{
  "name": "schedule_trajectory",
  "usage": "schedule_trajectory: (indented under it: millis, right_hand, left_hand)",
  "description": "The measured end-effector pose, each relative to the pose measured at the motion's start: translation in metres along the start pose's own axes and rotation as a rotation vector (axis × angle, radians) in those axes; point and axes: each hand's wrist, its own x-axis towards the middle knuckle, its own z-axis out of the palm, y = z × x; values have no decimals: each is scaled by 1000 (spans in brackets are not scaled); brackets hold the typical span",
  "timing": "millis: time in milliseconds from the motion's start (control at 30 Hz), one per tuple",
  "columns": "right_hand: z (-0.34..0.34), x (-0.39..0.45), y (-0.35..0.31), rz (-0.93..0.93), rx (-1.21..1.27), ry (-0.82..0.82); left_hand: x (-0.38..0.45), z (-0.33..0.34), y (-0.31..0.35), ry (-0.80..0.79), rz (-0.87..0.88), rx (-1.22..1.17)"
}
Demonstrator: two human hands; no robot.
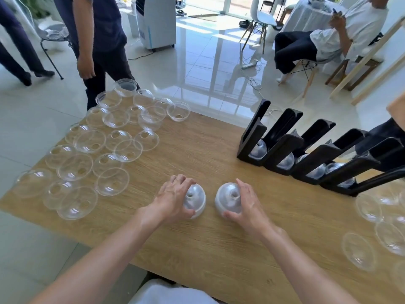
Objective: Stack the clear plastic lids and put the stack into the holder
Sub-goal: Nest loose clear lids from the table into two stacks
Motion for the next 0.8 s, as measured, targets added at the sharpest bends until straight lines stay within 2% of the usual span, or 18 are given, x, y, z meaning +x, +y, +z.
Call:
schedule_trajectory:
  millis: [167,533,700,800]
  right_hand:
    - [6,21,-15,-94,-28,17]
    - [4,62,-15,-194,-42,-69]
    - [-4,54,-26,-318,-129,53]
    - [-2,52,-50,-429,-159,43]
  left_hand:
    - [-30,5,-3,63,-62,-34]
    - [-75,23,30,165,-183,-145]
    - [-91,20,26,221,-236,-289]
    - [-102,12,15,267,-292,-364]
